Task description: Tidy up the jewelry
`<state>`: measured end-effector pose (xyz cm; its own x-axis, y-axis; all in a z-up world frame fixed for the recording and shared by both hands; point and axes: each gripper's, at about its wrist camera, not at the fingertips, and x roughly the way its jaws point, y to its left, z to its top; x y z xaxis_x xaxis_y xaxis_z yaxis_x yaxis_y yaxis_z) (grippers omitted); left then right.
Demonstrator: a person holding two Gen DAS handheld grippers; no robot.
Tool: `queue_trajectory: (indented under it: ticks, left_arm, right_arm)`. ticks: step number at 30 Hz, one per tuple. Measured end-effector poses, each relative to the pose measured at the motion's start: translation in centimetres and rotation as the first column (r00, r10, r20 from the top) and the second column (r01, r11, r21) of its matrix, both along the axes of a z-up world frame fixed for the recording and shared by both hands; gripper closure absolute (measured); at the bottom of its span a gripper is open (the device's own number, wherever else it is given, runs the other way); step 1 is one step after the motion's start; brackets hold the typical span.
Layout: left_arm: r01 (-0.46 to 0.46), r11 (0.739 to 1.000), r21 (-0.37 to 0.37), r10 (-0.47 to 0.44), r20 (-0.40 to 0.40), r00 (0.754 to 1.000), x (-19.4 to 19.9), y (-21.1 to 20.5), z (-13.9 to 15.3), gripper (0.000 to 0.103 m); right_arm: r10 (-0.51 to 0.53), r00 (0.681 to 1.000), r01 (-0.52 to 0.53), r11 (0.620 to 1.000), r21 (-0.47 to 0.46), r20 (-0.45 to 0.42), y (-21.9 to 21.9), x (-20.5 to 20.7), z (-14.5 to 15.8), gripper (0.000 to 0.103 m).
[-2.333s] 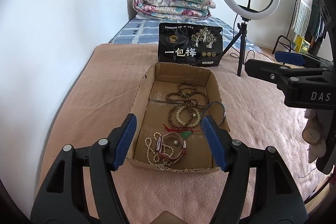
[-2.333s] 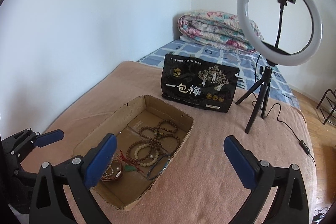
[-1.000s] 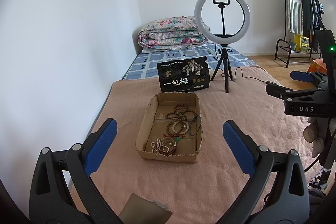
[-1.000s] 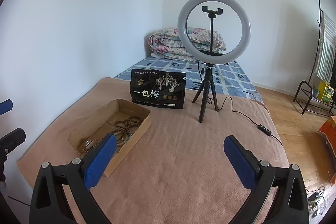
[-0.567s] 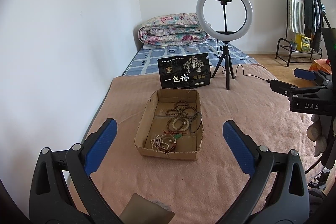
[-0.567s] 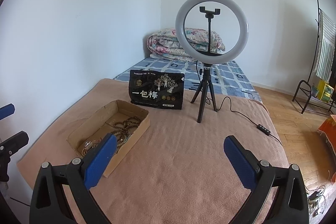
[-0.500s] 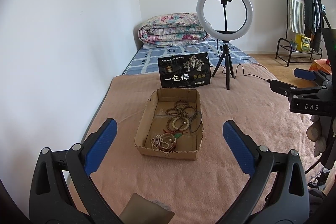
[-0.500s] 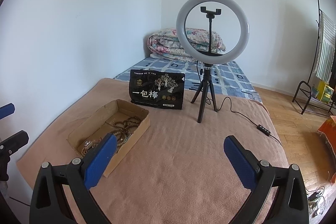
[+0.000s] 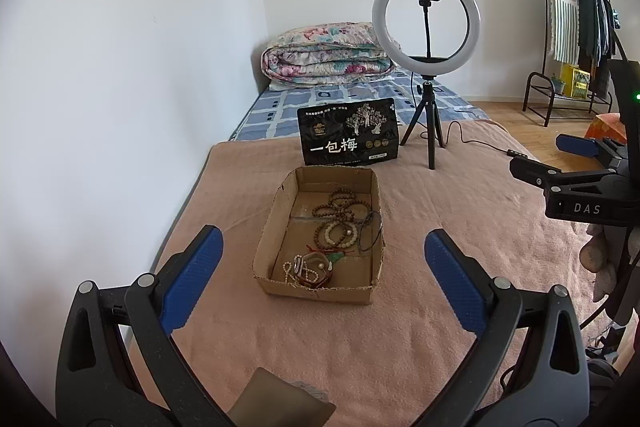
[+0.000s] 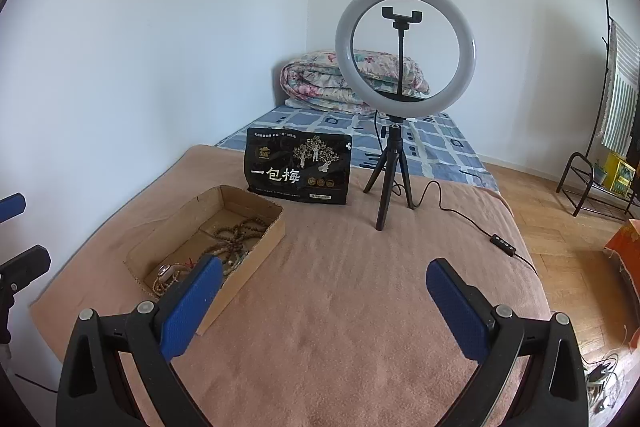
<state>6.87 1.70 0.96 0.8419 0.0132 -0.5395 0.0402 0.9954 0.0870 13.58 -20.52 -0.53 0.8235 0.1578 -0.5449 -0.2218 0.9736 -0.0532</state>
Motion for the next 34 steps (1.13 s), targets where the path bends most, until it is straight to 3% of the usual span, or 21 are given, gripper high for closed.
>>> queue_trajectory:
  ticks: [34]
  left_arm:
    - [-0.016, 1.0, -0.014, 0.016, -0.021, 1.0, 0.3, 0.1, -0.3, 0.001]
  right_arm:
    - [-0.016, 0.999, 0.017, 1.0, 0.005, -0.029, -1.0, 0.4, -1.3, 0.0]
